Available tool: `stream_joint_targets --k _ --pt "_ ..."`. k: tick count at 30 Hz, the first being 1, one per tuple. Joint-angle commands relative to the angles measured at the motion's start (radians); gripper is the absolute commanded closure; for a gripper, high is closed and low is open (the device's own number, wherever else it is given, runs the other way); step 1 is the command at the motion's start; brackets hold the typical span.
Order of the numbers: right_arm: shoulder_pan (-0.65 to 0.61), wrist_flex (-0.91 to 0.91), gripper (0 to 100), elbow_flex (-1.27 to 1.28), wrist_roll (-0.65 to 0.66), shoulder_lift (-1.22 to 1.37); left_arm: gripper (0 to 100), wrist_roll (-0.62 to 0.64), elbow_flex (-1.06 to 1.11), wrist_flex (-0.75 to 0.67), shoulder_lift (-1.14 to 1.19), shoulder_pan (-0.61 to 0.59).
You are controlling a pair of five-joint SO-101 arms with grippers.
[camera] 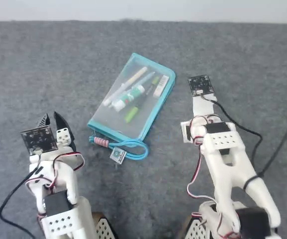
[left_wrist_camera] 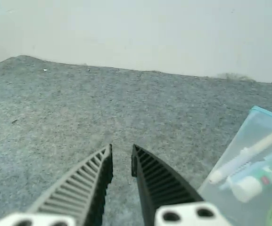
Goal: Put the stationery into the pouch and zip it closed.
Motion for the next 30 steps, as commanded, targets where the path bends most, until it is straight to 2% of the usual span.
stream_joint_targets --k 1,6,13,25,30 --pt "0.005 0.004 99.0 0.011 0.017 -0.091 94 -0.029 -0.025 -0.032 -0.021 0.015" --pt "0.015 0.012 99.1 0.021 0.017 -0.153 94 -0.032 -0.015 -0.028 -0.021 0.066" --pt "0.007 0.010 99.0 0.086 0.017 -0.271 94 -0.031 -0.016 -0.032 -0.023 0.069" --pt "0.005 0.004 98.9 0.256 0.014 -0.642 94 -0.028 -0.031 -0.034 -0.023 0.069" --pt "0.005 0.004 98.9 0.327 0.014 -0.809 94 -0.026 0.016 -0.124 -0.021 0.071"
